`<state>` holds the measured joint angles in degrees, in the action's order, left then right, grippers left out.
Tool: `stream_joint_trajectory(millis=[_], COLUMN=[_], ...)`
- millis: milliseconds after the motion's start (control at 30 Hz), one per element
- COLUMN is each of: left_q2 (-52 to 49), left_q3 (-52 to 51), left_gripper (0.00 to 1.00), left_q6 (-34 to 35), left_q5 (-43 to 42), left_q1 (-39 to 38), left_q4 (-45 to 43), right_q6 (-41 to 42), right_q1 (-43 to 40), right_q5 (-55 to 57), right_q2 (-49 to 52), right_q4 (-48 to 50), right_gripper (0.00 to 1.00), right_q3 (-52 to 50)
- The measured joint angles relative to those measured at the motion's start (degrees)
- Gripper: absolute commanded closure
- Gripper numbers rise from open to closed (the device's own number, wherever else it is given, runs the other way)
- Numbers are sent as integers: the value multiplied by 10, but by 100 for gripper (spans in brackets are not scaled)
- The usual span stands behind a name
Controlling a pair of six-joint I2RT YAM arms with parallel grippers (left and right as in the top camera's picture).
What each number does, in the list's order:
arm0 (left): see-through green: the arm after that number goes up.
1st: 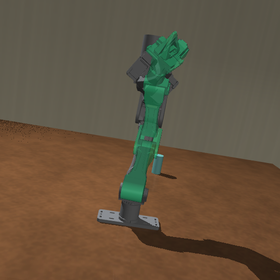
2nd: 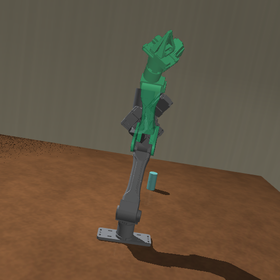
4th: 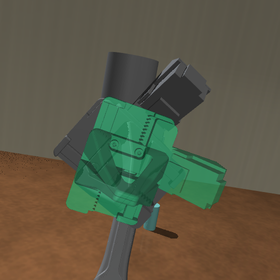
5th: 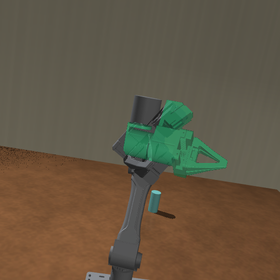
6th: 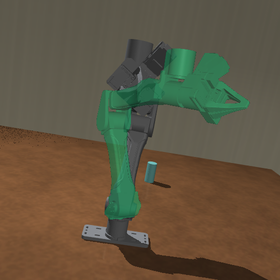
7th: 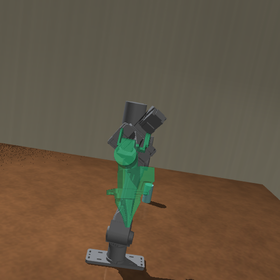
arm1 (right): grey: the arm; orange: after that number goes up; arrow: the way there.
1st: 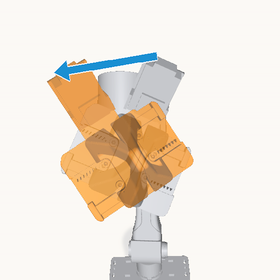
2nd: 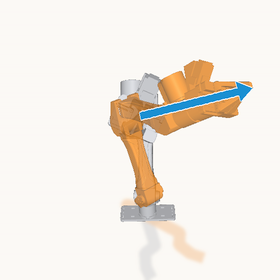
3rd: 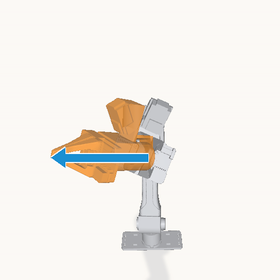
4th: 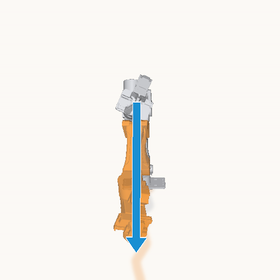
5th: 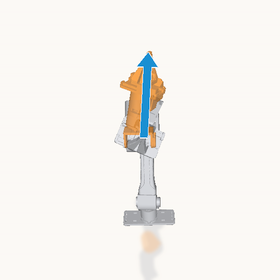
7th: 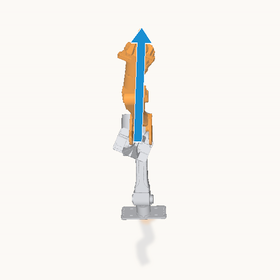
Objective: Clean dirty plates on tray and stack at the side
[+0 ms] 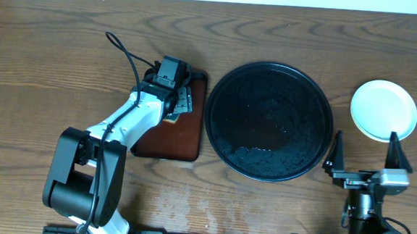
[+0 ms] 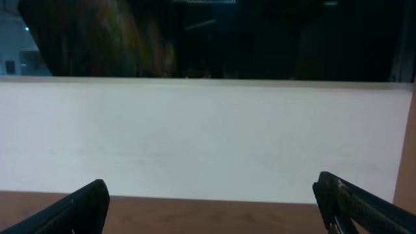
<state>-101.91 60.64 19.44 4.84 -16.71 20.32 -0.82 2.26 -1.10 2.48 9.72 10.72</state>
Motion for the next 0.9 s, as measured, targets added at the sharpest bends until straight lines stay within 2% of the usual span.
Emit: stream_joint_trajectory(millis=[400,767,900], left_q2=[0,0,0], left_q3=[0,0,0], left_gripper=[20,20,20], left_q6=[0,0,0], left_q5=[0,0,0], left_q1=[0,0,0], left_q4=[0,0,0], right_q6=[4,4,4], right_q1=[0,0,-10], right_q5=[-16,-30,-32], right_q2=[-16,-18,-18], right_q4=[3,-134,-134], right_gripper=[1,1,1], right_q3=[-92,-103,-103])
